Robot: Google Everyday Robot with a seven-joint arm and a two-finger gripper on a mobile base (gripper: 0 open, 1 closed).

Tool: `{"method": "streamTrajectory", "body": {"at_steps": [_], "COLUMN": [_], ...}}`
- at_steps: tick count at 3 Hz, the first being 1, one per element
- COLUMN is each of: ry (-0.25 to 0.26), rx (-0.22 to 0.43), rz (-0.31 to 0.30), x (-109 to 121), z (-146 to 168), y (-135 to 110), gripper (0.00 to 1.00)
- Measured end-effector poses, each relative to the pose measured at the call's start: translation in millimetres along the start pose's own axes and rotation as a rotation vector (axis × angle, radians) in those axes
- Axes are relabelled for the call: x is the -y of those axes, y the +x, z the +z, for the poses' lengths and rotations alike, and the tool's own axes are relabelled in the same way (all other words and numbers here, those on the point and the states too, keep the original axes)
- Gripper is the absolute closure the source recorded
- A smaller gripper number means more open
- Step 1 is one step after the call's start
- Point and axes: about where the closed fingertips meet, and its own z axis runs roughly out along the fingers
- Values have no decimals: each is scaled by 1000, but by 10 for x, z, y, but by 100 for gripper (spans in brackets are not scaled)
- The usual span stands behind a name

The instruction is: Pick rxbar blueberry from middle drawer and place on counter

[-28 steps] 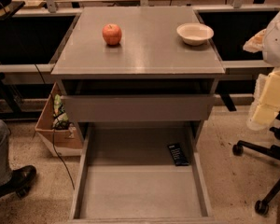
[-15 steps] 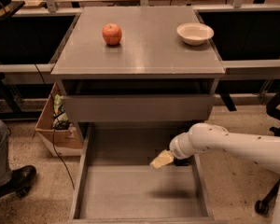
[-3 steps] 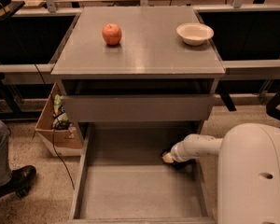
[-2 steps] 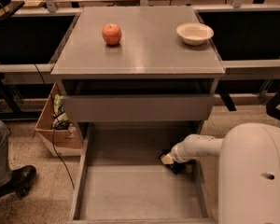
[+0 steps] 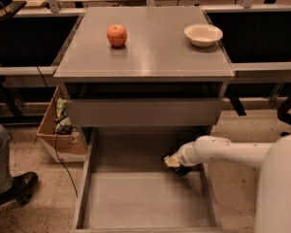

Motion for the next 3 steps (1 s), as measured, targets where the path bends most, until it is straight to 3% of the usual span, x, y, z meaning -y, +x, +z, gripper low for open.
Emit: {"method": "streamTrajectory", "body": {"at_steps": [1, 2, 3], "ry": [-83, -163, -189], "rx": [77, 193, 309], "rz": [28, 40, 52], "x": [-79, -13, 330], "z": [-400, -935, -1673], "y": [-95, -206, -158], "gripper": [100, 100, 100]}}
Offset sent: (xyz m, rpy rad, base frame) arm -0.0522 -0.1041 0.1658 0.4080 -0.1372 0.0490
